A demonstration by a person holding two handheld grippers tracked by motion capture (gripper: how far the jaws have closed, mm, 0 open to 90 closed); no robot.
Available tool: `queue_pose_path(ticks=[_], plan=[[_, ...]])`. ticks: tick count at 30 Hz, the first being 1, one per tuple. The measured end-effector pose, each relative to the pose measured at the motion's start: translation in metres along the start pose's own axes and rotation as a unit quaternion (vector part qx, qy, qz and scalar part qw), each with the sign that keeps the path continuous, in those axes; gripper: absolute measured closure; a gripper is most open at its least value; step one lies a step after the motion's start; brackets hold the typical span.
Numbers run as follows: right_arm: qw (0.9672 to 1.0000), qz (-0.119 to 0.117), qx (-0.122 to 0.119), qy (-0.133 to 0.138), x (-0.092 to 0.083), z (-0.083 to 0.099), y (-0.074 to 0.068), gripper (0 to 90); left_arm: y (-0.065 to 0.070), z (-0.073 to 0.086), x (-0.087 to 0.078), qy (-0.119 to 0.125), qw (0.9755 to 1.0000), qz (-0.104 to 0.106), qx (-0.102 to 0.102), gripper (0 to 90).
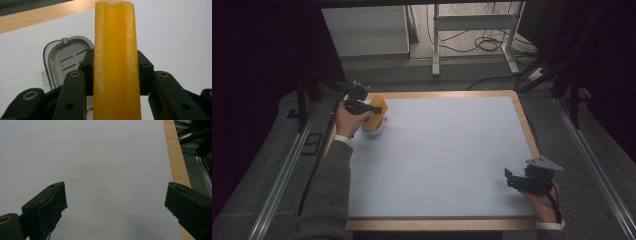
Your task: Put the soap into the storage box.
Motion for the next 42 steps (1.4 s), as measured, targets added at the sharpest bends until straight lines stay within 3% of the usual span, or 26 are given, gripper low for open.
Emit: queue_pose_path(ticks=[9, 26, 42], plan=[[1.0000, 0.004, 0.003, 0.001, -0.002, 0.001, 0.002, 3.9, -0.009, -0.005, 0.013, -0.011, 0.9998, -0.011, -0.016, 61.2], [0.9999, 0.007, 0.007, 0.002, -0.004, 0.002, 0.004, 3.9, -0.029, -0.001, 0.040, -0.020, 0.9980, -0.027, -0.054, 61.2], [0.9999, 0.009, 0.010, 0.003, -0.005, 0.003, 0.007, 3.9, -0.029, 0.004, 0.053, -0.037, 0.9970, -0.036, -0.057, 61.1]])
Point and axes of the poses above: each handheld gripper's, and its own axes: x roughly forward along the jaws, z roughly out of its underside, y roughly to its right, the point moved 2 cm from there along x, roughly forward along the jaws, and after that the axes turned 15 degrees about -z, right-handed, at the moved point
